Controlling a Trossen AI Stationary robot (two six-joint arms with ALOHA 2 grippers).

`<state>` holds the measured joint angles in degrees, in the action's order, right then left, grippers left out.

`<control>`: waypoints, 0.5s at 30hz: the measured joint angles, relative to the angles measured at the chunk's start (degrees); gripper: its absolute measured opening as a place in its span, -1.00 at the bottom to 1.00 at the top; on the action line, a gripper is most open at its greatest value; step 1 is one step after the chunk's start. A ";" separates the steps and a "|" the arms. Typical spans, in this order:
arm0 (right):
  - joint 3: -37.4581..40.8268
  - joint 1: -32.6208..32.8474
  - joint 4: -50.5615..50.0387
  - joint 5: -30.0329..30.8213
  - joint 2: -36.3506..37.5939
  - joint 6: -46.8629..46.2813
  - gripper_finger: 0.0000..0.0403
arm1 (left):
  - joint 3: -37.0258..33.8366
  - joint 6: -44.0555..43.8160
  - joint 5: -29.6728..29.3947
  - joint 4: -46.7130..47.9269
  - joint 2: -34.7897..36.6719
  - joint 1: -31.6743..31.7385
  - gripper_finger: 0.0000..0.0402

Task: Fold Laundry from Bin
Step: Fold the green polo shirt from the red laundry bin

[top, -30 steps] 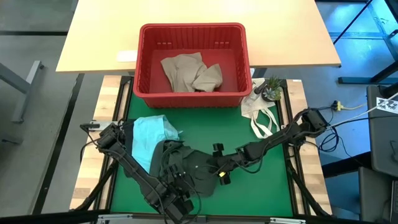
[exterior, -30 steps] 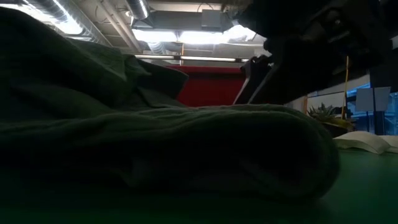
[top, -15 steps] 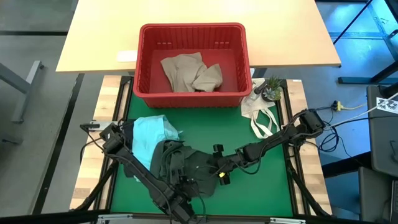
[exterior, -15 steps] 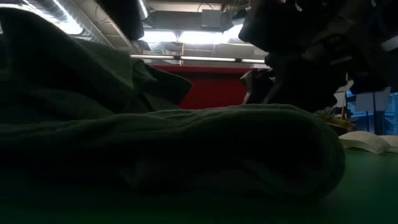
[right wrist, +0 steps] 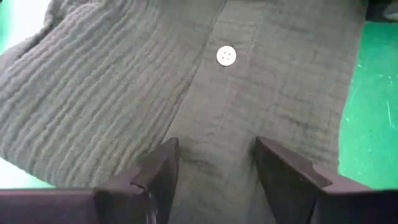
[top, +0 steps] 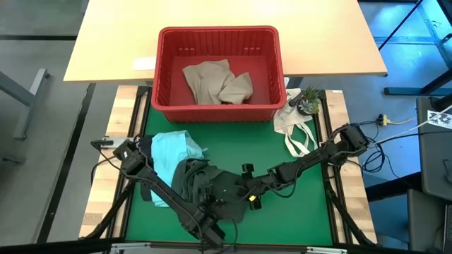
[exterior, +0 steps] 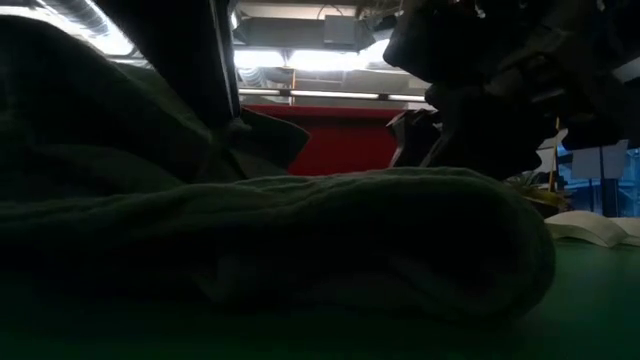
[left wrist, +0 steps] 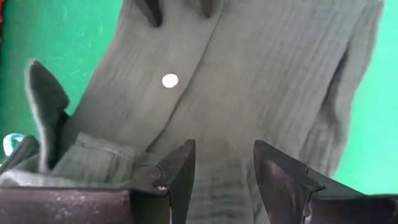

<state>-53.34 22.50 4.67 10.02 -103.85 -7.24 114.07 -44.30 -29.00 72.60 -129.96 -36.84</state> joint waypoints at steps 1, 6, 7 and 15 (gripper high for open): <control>0.00 0.00 0.00 0.02 0.00 0.00 0.04 | -0.55 0.03 0.18 -0.57 0.05 -0.02 -0.22; 0.00 0.00 0.21 0.02 0.00 0.04 0.04 | -2.87 0.09 3.67 -0.72 0.01 0.02 -0.22; 0.00 -0.02 0.19 0.01 0.00 0.04 0.04 | -3.27 0.09 4.75 -0.66 0.01 0.02 -0.22; 0.00 -0.02 0.22 0.00 0.00 0.04 0.04 | -4.20 -0.55 5.85 -0.09 0.01 -0.02 -0.26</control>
<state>-53.34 22.48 4.89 10.02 -103.85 -7.20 109.86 -44.85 -23.15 72.51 -129.95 -36.86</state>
